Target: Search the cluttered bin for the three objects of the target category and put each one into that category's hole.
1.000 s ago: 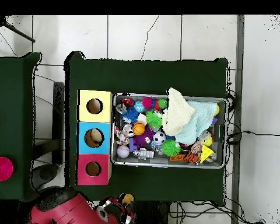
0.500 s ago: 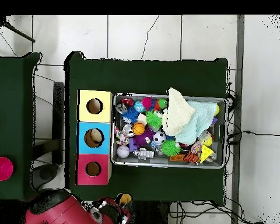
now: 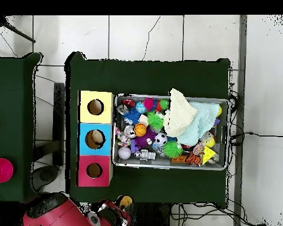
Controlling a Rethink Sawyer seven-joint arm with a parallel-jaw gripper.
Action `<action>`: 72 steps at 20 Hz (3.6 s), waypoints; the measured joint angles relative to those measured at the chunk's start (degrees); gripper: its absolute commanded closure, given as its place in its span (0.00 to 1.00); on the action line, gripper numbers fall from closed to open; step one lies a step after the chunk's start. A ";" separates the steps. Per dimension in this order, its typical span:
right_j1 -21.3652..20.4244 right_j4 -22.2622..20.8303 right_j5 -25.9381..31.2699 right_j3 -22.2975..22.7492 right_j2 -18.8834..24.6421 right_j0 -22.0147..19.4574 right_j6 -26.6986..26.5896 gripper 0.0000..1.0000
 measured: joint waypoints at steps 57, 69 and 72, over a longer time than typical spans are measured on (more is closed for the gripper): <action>-18.82 -6.48 27.13 -20.00 23.84 13.77 0.01 1.00; -23.82 -12.68 29.73 -30.15 26.77 6.70 0.01 1.00; -24.20 -13.14 28.90 -32.43 25.08 4.03 0.01 1.00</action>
